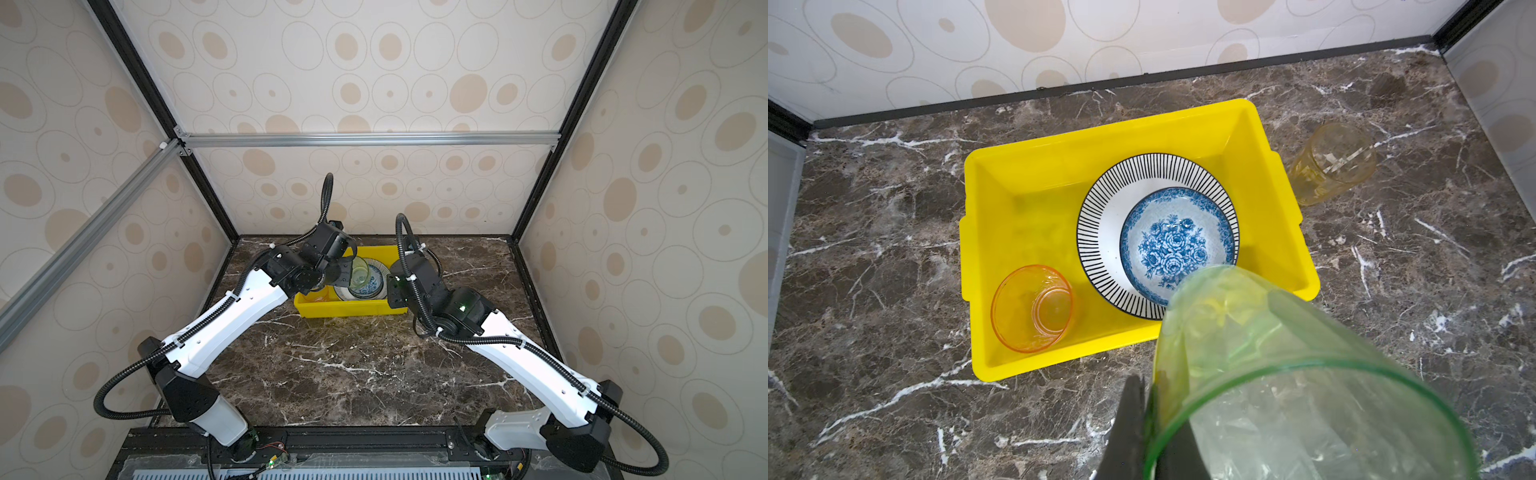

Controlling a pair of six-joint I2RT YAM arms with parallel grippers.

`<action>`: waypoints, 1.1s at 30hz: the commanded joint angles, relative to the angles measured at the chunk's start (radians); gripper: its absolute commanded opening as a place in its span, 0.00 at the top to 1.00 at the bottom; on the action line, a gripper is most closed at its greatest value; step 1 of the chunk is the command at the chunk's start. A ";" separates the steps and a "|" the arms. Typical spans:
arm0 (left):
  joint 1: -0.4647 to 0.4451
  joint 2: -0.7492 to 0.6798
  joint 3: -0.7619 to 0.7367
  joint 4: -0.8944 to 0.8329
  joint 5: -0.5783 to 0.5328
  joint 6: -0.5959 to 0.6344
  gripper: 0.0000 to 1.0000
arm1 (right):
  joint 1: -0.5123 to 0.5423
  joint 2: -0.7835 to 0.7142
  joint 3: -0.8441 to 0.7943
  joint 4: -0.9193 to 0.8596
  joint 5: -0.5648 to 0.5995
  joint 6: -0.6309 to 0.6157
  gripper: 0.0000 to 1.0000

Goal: Place the mixed dishes into the plastic bin
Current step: 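Carry the green cup over the bin with the left gripper while the right gripper withdraws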

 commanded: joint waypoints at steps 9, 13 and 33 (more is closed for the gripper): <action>0.082 -0.047 0.006 -0.066 -0.035 -0.011 1.00 | -0.091 -0.012 -0.069 0.014 -0.084 0.010 0.44; 0.127 -0.055 -0.020 -0.065 -0.022 -0.005 1.00 | -0.136 -0.036 -0.110 0.030 -0.118 0.022 0.44; 0.292 -0.010 -0.094 -0.057 0.044 0.075 1.00 | -0.272 -0.049 -0.172 0.041 -0.204 0.035 0.43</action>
